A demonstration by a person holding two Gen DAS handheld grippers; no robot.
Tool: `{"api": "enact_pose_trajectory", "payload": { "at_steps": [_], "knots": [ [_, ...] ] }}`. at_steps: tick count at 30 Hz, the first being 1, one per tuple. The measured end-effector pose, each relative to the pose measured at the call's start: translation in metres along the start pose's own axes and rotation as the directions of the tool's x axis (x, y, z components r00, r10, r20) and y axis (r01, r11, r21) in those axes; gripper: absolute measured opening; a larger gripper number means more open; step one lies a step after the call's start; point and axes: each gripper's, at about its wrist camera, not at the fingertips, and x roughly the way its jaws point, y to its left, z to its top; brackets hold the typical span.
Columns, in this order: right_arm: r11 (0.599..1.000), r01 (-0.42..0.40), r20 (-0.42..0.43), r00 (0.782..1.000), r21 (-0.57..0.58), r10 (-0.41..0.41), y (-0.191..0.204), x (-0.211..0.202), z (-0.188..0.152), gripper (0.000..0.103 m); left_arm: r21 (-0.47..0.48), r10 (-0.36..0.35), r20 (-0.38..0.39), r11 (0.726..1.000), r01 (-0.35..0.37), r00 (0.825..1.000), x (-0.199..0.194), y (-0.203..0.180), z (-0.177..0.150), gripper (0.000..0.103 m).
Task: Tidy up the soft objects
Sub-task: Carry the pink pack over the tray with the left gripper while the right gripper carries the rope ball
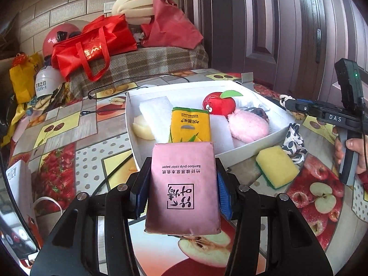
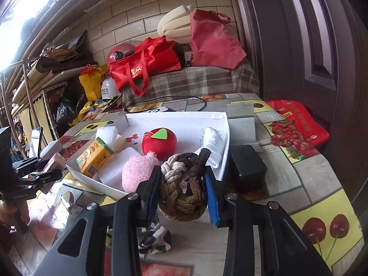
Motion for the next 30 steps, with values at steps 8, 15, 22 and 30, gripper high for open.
{"api": "enact_pose_trajectory", "payload": {
  "at_steps": [8, 15, 22, 30],
  "knots": [
    [0.997, -0.071, -0.156, 0.985, -0.014, 0.068, 0.002, 0.049, 0.01, 0.036, 0.042, -0.024, -0.035, 0.999, 0.025, 0.999, 0.027, -0.002, 0.014, 0.05],
    [0.997, -0.082, -0.206, 0.975, 0.013, 0.083, -0.001, 0.059, 0.008, 0.036, -0.032, 0.008, -0.115, 0.999, -0.011, 0.993, 0.064, 0.016, 0.032, 0.05],
    [0.997, -0.071, -0.211, 0.975, -0.001, 0.069, 0.002, 0.059, 0.008, 0.036, -0.106, 0.013, -0.157, 0.994, -0.03, 0.988, 0.098, 0.021, 0.047, 0.05],
    [0.999, -0.032, -0.103, 0.994, -0.012, 0.031, -0.001, 0.054, 0.024, 0.036, -0.096, 0.084, -0.072, 0.991, -0.091, 0.994, 0.084, 0.018, 0.049, 0.051]
  ]
}}
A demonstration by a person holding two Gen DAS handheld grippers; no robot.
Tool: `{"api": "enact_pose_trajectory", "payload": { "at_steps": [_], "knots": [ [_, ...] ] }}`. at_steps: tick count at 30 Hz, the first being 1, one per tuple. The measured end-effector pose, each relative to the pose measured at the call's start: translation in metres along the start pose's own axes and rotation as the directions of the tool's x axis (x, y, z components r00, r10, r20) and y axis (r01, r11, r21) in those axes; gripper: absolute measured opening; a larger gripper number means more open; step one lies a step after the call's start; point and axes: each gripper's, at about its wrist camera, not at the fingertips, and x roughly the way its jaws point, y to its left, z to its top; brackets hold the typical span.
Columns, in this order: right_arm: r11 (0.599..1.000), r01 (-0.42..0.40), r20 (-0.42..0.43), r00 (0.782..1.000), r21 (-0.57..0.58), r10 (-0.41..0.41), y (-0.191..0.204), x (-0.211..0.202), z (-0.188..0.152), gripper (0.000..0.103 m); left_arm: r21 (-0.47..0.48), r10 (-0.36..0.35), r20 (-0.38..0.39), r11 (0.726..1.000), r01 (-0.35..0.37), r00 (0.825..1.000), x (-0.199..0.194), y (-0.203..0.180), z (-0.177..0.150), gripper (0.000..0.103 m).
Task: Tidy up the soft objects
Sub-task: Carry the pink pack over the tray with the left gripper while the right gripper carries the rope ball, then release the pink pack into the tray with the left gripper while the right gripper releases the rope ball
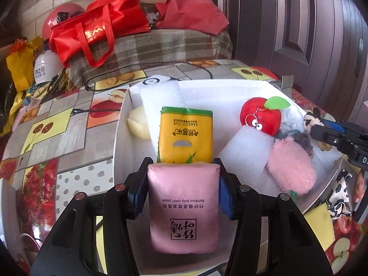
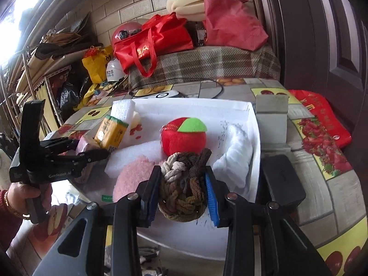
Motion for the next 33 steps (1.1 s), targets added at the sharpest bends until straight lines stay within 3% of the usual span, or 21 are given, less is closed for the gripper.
{"api": "enact_pose_trajectory", "payload": {
  "at_steps": [2, 3, 5, 6, 7, 8, 9, 12, 15, 21, 26, 30, 33],
  "knots": [
    [1.0, -0.004, -0.005, 1.0, 0.004, 0.004, 0.001, 0.009, 0.003, 0.036, -0.018, 0.017, 0.044, 1.0, -0.016, 0.999, -0.008, 0.004, 0.0, 0.051],
    [1.0, 0.004, -0.019, 1.0, 0.001, -0.004, 0.003, 0.014, 0.003, 0.04, -0.028, 0.025, 0.061, 0.999, -0.024, 0.998, -0.011, 0.006, 0.0, 0.056],
    [1.0, 0.007, -0.018, 1.0, -0.001, -0.007, 0.005, 0.015, 0.003, 0.045, -0.047, 0.049, 0.086, 0.998, -0.045, 0.995, -0.015, 0.01, 0.0, 0.08],
    [1.0, 0.011, -0.011, 1.0, -0.005, -0.011, 0.005, 0.014, 0.002, 0.054, -0.055, 0.059, 0.099, 0.997, -0.053, 0.993, -0.018, 0.011, 0.0, 0.097],
    [1.0, 0.017, 0.0, 1.0, -0.005, -0.017, 0.005, 0.011, 0.002, 0.063, -0.061, 0.067, 0.115, 0.996, -0.061, 0.991, -0.021, 0.012, -0.001, 0.103],
    [1.0, 0.024, 0.013, 1.0, 0.0, -0.024, 0.004, 0.009, 0.002, 0.069, -0.065, 0.076, 0.132, 0.996, -0.068, 0.988, -0.024, 0.013, -0.001, 0.103],
    [0.999, 0.031, 0.024, 0.999, 0.01, -0.031, 0.003, 0.007, 0.002, 0.082, -0.066, 0.089, 0.147, 0.995, -0.08, 0.985, -0.027, 0.012, -0.002, 0.103],
    [0.998, 0.052, 0.05, 0.997, 0.038, -0.053, -0.003, 0.002, 0.002, 0.086, -0.065, 0.128, 0.188, 0.991, -0.117, 0.974, -0.035, 0.009, -0.003, 0.103],
    [0.996, 0.071, 0.067, 0.995, 0.045, -0.074, -0.004, -0.001, 0.001, 0.103, -0.077, 0.148, 0.216, 0.988, -0.134, 0.965, -0.041, 0.009, -0.005, 0.103],
    [0.993, 0.121, 0.135, 0.984, -0.002, -0.119, 0.008, -0.013, -0.002, 0.103, -0.131, 0.144, 0.216, 0.984, -0.117, 0.966, -0.047, 0.012, -0.011, 0.103],
    [0.98, 0.197, 0.139, 0.971, 0.007, -0.197, 0.013, -0.031, -0.014, 0.103, -0.101, 0.116, 0.208, 0.99, -0.097, 0.971, -0.057, -0.007, -0.02, 0.103],
    [0.985, 0.17, 0.085, 0.981, 0.042, -0.173, 0.005, -0.049, -0.03, 0.103, -0.067, 0.037, 0.2, 0.997, -0.024, 0.979, -0.07, -0.025, -0.032, 0.103],
    [0.989, 0.107, 0.094, 0.989, 0.1, -0.116, -0.004, -0.07, -0.044, 0.103, -0.019, -0.028, 0.19, 0.999, 0.033, 0.981, -0.084, -0.041, -0.043, 0.103]
  ]
}}
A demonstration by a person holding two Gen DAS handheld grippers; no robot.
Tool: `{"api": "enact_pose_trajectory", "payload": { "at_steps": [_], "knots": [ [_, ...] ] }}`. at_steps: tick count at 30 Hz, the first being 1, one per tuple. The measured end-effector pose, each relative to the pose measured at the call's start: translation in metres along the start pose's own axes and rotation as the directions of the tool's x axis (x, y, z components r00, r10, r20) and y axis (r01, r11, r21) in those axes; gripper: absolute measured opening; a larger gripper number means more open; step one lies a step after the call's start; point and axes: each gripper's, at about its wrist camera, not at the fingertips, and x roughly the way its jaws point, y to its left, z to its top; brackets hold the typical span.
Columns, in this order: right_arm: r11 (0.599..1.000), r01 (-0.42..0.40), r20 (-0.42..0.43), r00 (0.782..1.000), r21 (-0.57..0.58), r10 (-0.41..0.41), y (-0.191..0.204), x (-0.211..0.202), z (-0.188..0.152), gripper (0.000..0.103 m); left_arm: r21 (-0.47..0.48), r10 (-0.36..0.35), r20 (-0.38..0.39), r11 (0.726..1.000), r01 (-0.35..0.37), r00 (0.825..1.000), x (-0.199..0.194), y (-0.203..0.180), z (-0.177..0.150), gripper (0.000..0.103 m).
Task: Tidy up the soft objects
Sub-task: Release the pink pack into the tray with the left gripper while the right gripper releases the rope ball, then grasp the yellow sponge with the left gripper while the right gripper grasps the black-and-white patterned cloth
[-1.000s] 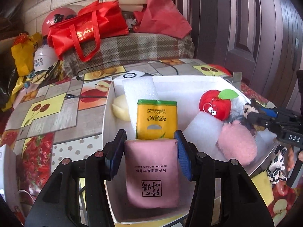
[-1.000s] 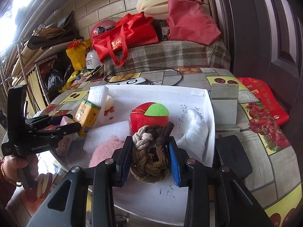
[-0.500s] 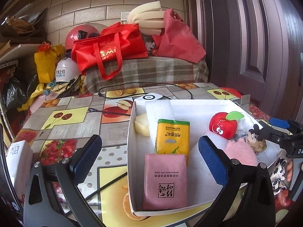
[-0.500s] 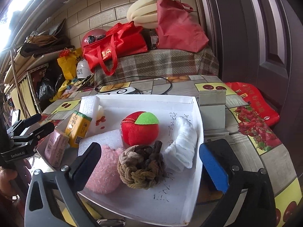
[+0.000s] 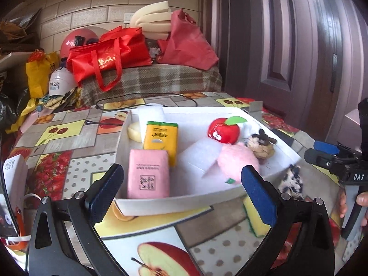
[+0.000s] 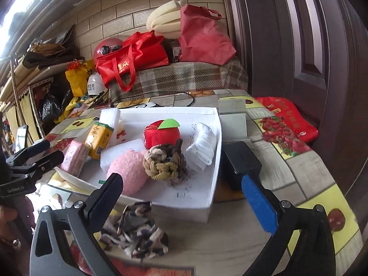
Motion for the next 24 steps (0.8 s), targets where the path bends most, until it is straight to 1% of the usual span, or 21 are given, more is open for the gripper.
{"api": "enact_pose_trajectory", "payload": {
  "at_steps": [2, 4, 5, 6, 7, 9, 10, 13, 15, 17, 19, 20, 21, 22, 23, 24],
  "knots": [
    [0.999, -0.03, -0.008, 1.0, 0.032, 0.03, -0.007, -0.012, -0.006, 0.103, 0.038, -0.045, -0.026, 0.998, 0.046, 0.999, -0.007, -0.015, -0.005, 0.103],
    [0.998, -0.05, -0.044, 0.998, 0.05, 0.052, -0.011, -0.018, -0.014, 0.103, 0.074, -0.097, -0.078, 0.992, 0.103, 0.992, -0.01, -0.032, -0.011, 0.103],
    [0.997, -0.06, -0.072, 0.995, 0.053, 0.064, -0.011, -0.019, -0.018, 0.103, 0.089, -0.127, -0.124, 0.986, 0.138, 0.984, -0.007, -0.042, -0.015, 0.103],
    [0.995, -0.081, -0.098, 0.991, 0.059, 0.086, -0.01, -0.018, -0.021, 0.103, 0.104, -0.152, -0.18, 0.979, 0.173, 0.972, -0.002, -0.052, -0.019, 0.103],
    [0.993, -0.099, -0.119, 0.987, 0.058, 0.105, -0.009, -0.017, -0.023, 0.103, 0.124, -0.157, -0.232, 0.974, 0.189, 0.96, 0.004, -0.062, -0.023, 0.103],
    [0.993, -0.112, -0.145, 0.983, 0.028, 0.115, -0.001, -0.013, -0.023, 0.103, 0.179, -0.102, -0.286, 0.971, 0.158, 0.953, 0.014, -0.077, -0.026, 0.103],
    [0.993, -0.118, -0.169, 0.979, 0.003, 0.117, 0.005, -0.008, -0.024, 0.103, 0.188, -0.087, -0.304, 0.971, 0.149, 0.949, 0.019, -0.081, -0.028, 0.103],
    [0.991, -0.119, -0.239, 0.966, -0.061, 0.101, 0.02, 0.008, -0.026, 0.103, 0.167, -0.085, -0.334, 0.975, 0.147, 0.939, 0.028, -0.081, -0.028, 0.103],
    [0.99, -0.109, -0.266, 0.96, -0.086, 0.083, 0.027, 0.017, -0.026, 0.103, 0.144, -0.093, -0.351, 0.978, 0.152, 0.932, 0.03, -0.077, -0.03, 0.103],
    [0.99, -0.109, -0.283, 0.956, -0.093, 0.079, 0.031, 0.026, -0.024, 0.101, 0.115, -0.102, -0.353, 0.982, 0.152, 0.93, 0.03, -0.071, -0.029, 0.103],
    [0.989, -0.105, -0.304, 0.95, -0.1, 0.07, 0.036, 0.036, -0.023, 0.093, 0.097, -0.104, -0.352, 0.984, 0.147, 0.93, 0.03, -0.067, -0.029, 0.103],
    [0.99, -0.104, -0.316, 0.946, -0.1, 0.067, 0.037, 0.04, -0.023, 0.09, 0.095, -0.102, -0.353, 0.985, 0.144, 0.93, 0.029, -0.066, -0.029, 0.103],
    [0.989, -0.111, -0.331, 0.941, -0.098, 0.073, 0.038, 0.044, -0.023, 0.079, 0.095, -0.102, -0.35, 0.985, 0.143, 0.931, 0.029, -0.066, -0.029, 0.103],
    [0.988, -0.114, -0.351, 0.934, -0.1, 0.072, 0.04, 0.049, -0.024, 0.064, 0.097, -0.099, -0.345, 0.985, 0.14, 0.933, 0.028, -0.066, -0.028, 0.103],
    [0.988, -0.113, -0.357, 0.932, -0.105, 0.068, 0.04, 0.05, -0.025, 0.054, 0.103, -0.094, -0.343, 0.985, 0.136, 0.935, 0.027, -0.067, -0.028, 0.102],
    [0.987, -0.121, -0.341, 0.937, -0.104, 0.079, 0.04, 0.046, -0.024, 0.046, 0.11, -0.089, -0.343, 0.985, 0.133, 0.935, 0.027, -0.068, -0.029, 0.098]
  ]
}}
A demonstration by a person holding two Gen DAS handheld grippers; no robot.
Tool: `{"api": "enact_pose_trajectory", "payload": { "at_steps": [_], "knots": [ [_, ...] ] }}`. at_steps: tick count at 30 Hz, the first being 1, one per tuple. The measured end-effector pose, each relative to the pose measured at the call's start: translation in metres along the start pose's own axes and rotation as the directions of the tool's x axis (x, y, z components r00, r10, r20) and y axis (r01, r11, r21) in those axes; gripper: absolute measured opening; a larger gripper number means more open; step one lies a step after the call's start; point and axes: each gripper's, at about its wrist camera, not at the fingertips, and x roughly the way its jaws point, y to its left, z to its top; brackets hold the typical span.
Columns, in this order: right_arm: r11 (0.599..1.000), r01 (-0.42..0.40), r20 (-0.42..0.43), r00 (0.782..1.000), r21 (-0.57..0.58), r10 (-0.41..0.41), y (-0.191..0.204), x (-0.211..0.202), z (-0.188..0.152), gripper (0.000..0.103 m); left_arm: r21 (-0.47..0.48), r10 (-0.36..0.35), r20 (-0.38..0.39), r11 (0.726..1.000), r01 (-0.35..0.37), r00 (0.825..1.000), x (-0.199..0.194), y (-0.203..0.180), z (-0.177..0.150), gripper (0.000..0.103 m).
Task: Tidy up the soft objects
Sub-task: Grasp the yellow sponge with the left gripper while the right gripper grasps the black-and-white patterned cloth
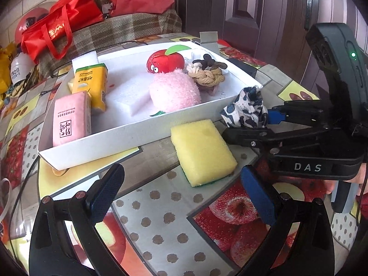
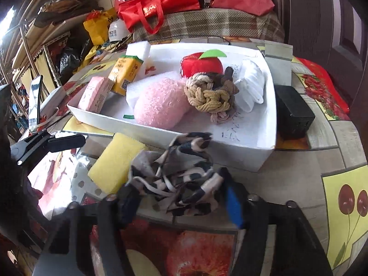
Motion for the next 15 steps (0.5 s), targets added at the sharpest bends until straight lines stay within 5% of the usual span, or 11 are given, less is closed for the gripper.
{"api": "enact_pose_trajectory", "payload": {
  "at_steps": [8, 11, 12, 15],
  "knots": [
    [0.993, -0.015, 0.074, 0.997, 0.115, 0.007, -0.028, -0.028, -0.015, 0.039, 0.01, -0.01, -0.053, 1.0, 0.01, 0.999, 0.022, -0.009, 0.014, 0.082],
    [0.988, -0.025, 0.068, 0.998, 0.152, 0.015, -0.034, -0.026, -0.015, 0.039, 0.012, -0.019, -0.069, 1.0, 0.02, 0.997, 0.03, -0.013, 0.019, 0.058],
    [0.987, -0.027, 0.064, 0.998, 0.159, 0.017, -0.035, -0.025, -0.015, 0.039, 0.015, -0.029, -0.065, 0.999, 0.03, 0.997, 0.031, -0.014, 0.02, 0.041],
    [0.986, -0.029, 0.081, 0.997, 0.165, 0.016, -0.036, -0.029, -0.015, 0.039, 0.009, -0.049, -0.044, 0.999, 0.05, 0.998, 0.027, -0.013, 0.02, 0.04]
  ]
}}
